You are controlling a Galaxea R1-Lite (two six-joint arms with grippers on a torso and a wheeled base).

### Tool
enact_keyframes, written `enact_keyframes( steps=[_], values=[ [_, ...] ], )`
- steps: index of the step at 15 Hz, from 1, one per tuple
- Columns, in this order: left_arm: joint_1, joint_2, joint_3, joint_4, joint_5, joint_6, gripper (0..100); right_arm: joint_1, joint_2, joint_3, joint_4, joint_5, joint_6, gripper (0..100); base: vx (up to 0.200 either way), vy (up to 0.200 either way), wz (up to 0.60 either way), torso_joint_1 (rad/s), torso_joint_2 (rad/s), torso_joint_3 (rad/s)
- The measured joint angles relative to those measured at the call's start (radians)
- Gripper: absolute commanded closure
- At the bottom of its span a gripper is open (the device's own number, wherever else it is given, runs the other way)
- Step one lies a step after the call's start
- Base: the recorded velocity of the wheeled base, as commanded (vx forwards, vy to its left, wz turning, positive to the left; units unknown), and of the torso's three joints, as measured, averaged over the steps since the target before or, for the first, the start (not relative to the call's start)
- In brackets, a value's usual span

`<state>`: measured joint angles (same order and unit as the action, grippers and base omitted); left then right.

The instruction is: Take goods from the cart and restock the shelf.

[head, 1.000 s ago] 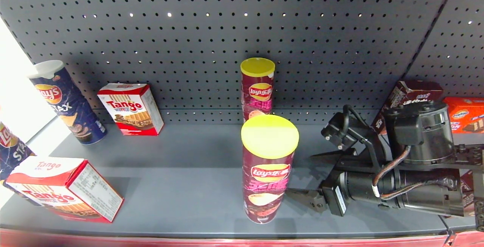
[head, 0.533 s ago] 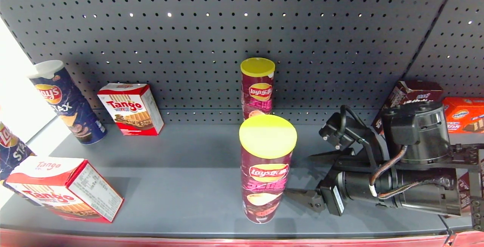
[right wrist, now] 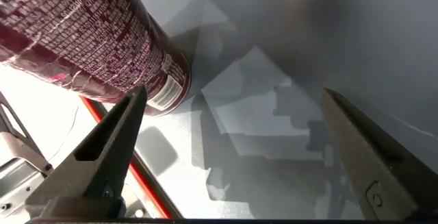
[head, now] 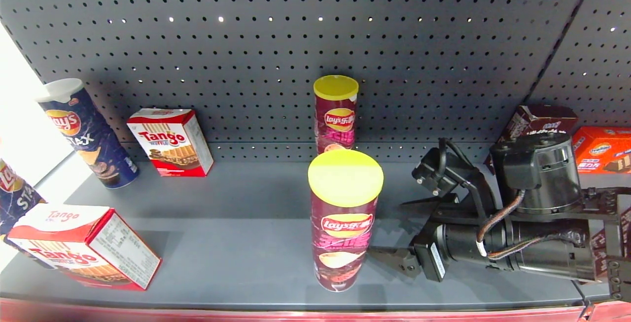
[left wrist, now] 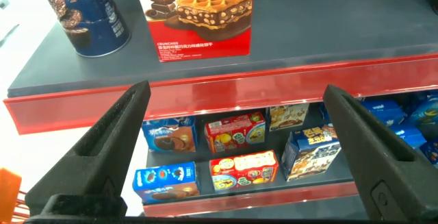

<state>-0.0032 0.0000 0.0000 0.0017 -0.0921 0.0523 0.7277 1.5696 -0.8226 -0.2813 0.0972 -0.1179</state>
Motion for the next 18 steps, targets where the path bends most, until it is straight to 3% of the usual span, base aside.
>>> enact_keyframes(
  steps=[7, 10, 14, 18],
  values=[
    [0.000, 0.000, 0.000, 0.000, 0.000, 0.000, 0, -0.011, -0.033, 0.003, -0.039, -0.011, 0.006, 0, 0.000, 0.000, 0.00, 0.000, 0.00, 0.000],
    [0.000, 0.000, 0.000, 0.000, -0.001, 0.001, 0, -0.055, -0.113, 0.006, -0.039, -0.014, 0.010, 0, 0.000, 0.000, 0.00, 0.000, 0.00, 0.000],
    [0.000, 0.000, 0.000, 0.000, -0.001, 0.001, 0, -0.214, -0.308, 0.021, -0.038, -0.019, 0.026, 0, 0.000, 0.000, 0.00, 0.000, 0.00, 0.000],
    [0.000, 0.000, 0.000, 0.000, -0.003, 0.003, 0, -0.438, -0.557, 0.077, -0.035, -0.020, 0.029, 0, 0.000, 0.000, 0.00, 0.000, 0.00, 0.000]
  ],
)
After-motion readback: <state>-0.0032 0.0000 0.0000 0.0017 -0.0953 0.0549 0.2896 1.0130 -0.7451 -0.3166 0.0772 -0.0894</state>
